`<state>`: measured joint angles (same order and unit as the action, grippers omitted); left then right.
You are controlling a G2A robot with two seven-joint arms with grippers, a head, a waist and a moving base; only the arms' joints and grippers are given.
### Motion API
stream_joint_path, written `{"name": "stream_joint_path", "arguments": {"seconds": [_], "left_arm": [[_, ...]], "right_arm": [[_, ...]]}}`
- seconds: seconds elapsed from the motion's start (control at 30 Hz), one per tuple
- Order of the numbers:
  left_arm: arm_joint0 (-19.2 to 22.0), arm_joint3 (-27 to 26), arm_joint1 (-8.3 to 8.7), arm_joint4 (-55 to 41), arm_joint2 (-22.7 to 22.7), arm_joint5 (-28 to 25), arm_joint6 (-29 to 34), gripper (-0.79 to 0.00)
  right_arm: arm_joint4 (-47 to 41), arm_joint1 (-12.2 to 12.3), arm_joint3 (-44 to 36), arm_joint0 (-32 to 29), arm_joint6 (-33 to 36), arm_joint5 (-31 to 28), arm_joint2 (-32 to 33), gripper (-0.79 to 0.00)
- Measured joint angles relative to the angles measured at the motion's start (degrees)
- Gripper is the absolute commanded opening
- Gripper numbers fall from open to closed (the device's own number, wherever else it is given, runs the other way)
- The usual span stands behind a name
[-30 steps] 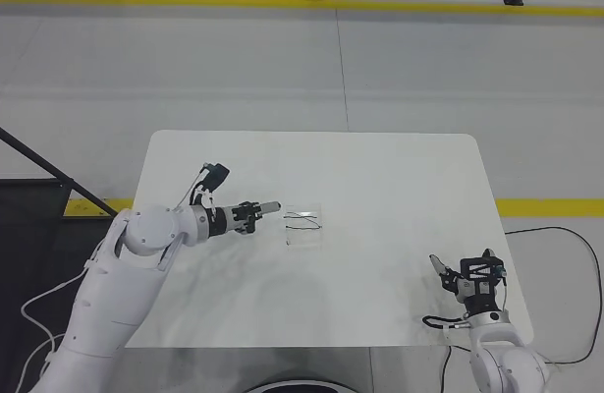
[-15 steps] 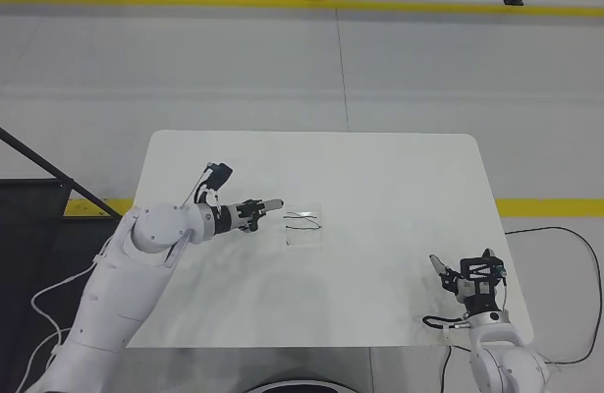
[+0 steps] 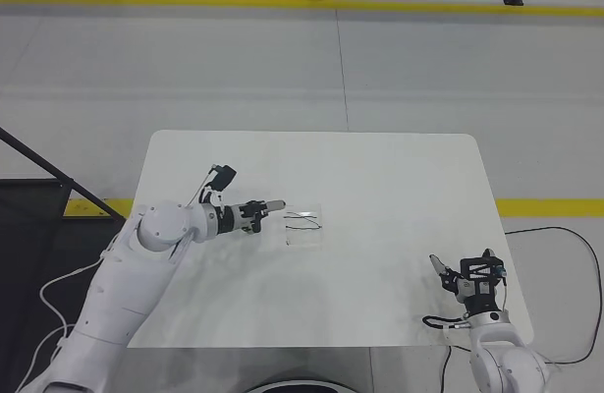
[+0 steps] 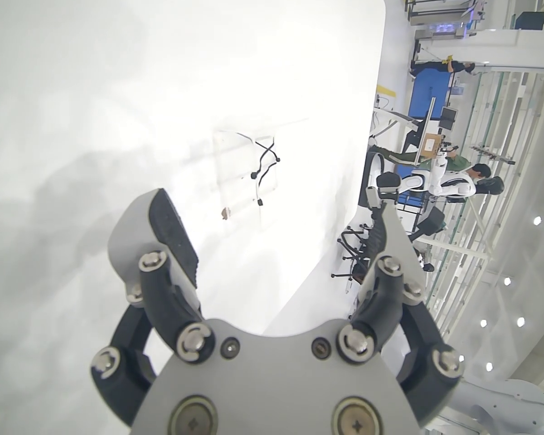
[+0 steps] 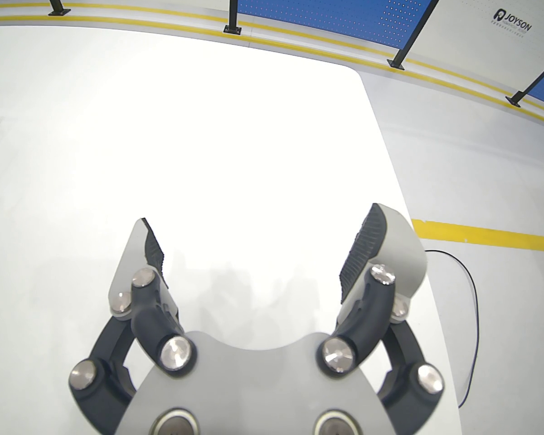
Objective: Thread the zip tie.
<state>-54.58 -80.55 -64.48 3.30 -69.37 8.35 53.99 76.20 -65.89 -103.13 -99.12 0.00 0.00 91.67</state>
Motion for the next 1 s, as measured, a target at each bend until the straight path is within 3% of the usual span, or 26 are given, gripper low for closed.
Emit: {"name": "stream_joint_path", "arguments": {"seconds": [0.67,1.0], "left_arm": [[1.4,4.2,-0.41,-3.2,2.2,-4.1,-0.3,0.000],[2.1,5.2,-0.73,-3.3,3.3,-3.6,-3.0,-0.179]], "right_arm": [[0.0,0.0,0.0,0.0,0.0,0.0,0.0,0.000],[0.0,0.0,0.0,0.0,0.0,0.0,0.0,0.000]]}}
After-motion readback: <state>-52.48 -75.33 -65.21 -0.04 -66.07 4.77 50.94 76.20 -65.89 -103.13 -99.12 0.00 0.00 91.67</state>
